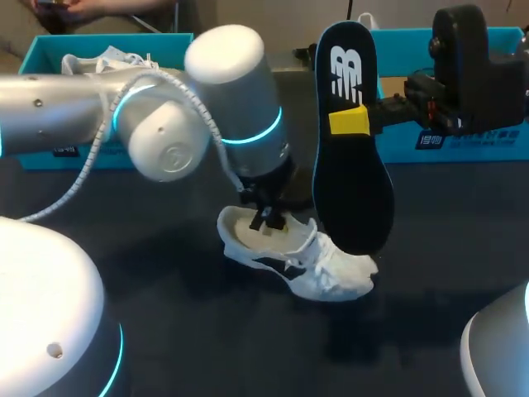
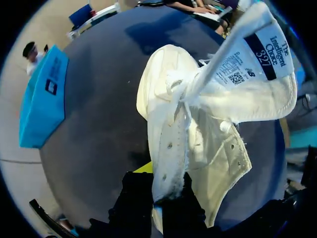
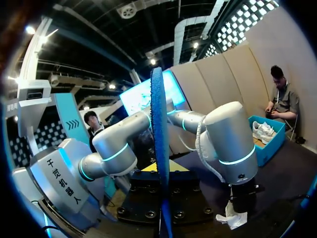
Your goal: Take the shoe out of the shoebox, open the shoe tongue, remove and reinsert the insole, then place the shoe into the shoebox
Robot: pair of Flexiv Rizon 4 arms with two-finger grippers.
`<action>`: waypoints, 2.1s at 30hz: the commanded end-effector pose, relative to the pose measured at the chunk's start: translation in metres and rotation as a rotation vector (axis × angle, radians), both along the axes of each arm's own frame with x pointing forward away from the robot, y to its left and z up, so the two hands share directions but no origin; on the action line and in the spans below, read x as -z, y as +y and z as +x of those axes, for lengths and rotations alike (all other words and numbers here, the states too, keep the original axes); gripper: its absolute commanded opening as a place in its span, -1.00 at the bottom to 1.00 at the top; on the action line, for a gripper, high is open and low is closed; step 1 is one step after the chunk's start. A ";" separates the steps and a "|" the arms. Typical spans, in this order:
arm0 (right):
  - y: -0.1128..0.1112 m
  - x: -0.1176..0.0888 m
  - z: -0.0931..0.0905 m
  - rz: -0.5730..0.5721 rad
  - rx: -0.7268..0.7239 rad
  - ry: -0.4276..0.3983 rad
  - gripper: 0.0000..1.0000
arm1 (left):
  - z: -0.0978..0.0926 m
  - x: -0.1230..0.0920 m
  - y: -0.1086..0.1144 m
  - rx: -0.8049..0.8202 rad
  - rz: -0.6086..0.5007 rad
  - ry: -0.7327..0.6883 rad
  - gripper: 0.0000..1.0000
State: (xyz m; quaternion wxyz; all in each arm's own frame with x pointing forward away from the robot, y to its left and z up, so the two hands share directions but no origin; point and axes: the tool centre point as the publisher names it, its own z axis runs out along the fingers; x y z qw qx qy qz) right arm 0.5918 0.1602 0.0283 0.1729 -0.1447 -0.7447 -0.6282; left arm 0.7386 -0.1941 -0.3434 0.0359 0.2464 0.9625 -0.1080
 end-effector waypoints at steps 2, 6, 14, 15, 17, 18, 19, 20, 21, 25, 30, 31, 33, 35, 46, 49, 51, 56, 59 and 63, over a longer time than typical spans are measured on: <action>0.004 0.000 0.003 -0.004 -0.003 0.002 -1.00 | -0.012 -0.021 0.019 0.101 -0.048 -0.164 -1.00; 0.004 0.000 0.003 -0.004 -0.003 0.002 -1.00 | -0.012 -0.021 0.019 0.101 -0.048 -0.164 -1.00; 0.004 0.000 0.003 -0.004 -0.003 0.002 -1.00 | -0.005 -0.034 0.025 0.297 -0.097 -0.159 -1.00; 0.004 0.000 0.003 -0.004 -0.003 0.002 -1.00 | -0.004 -0.036 0.026 0.354 -0.108 -0.158 -1.00; 0.004 0.000 0.003 -0.004 -0.003 0.002 -1.00 | -0.003 -0.038 0.027 0.480 -0.104 -0.169 -1.00; 0.004 0.000 0.003 -0.004 -0.003 0.002 -1.00 | -0.004 -0.039 0.026 0.535 -0.109 -0.191 -1.00; 0.004 0.000 0.003 -0.004 -0.003 0.002 -1.00 | -0.004 -0.039 0.026 0.535 -0.109 -0.191 -1.00; 0.004 0.000 0.003 -0.004 -0.003 0.002 -1.00 | -0.004 -0.039 0.026 0.535 -0.109 -0.191 -1.00; 0.004 0.000 0.003 -0.004 -0.003 0.002 -1.00 | -0.004 -0.039 0.026 0.535 -0.109 -0.191 -1.00; 0.004 0.000 0.003 -0.004 -0.003 0.002 -1.00 | -0.004 -0.039 0.026 0.535 -0.109 -0.191 -1.00; 0.004 0.000 0.003 -0.004 -0.003 0.002 -1.00 | -0.003 -0.035 0.020 0.605 -0.114 -0.174 -1.00; 0.004 0.000 0.003 -0.004 -0.003 0.002 -1.00 | -0.004 -0.034 0.020 0.640 -0.120 -0.192 -1.00; 0.004 0.000 0.003 -0.004 -0.003 0.002 -1.00 | -0.007 -0.032 0.018 0.679 -0.110 -0.199 -1.00; 0.004 0.000 0.003 -0.004 -0.003 0.002 -1.00 | -0.010 -0.030 0.015 0.704 -0.100 -0.199 -1.00; 0.004 0.000 0.003 -0.004 -0.003 0.002 -1.00 | -0.026 -0.018 0.000 0.833 -0.038 -0.203 -1.00; 0.004 0.000 0.003 -0.004 -0.003 0.002 -1.00 | -0.029 -0.010 -0.002 0.854 -0.028 -0.202 -1.00; 0.004 0.000 0.003 -0.004 -0.003 0.002 -1.00 | -0.031 -0.006 -0.004 0.873 -0.023 -0.205 -1.00; 0.004 0.000 0.003 -0.004 -0.003 0.002 -1.00 | -0.033 0.003 -0.008 0.917 -0.011 -0.207 -1.00; 0.004 0.000 0.003 -0.004 -0.003 0.002 -1.00 | -0.032 0.006 -0.009 0.932 -0.012 -0.205 -1.00; 0.004 0.000 0.003 -0.004 -0.003 0.002 -1.00 | -0.031 0.012 -0.012 0.954 -0.003 -0.204 -1.00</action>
